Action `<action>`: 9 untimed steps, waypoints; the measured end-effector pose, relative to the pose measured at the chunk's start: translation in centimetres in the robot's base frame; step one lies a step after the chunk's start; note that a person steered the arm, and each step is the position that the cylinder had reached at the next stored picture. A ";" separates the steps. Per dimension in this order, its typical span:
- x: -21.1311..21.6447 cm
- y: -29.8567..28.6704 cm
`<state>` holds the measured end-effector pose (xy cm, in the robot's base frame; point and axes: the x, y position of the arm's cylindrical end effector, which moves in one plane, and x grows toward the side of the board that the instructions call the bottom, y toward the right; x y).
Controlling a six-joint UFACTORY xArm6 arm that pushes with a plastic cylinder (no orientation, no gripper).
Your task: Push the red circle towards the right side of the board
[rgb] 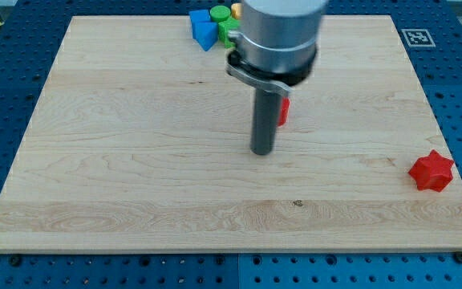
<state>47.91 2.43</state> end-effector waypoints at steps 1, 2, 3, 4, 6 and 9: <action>-3.3 -2.9; -4.9 -3.3; -7.2 -3.2; -7.5 -0.9; -7.5 3.5; -7.5 1.9</action>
<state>40.45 4.29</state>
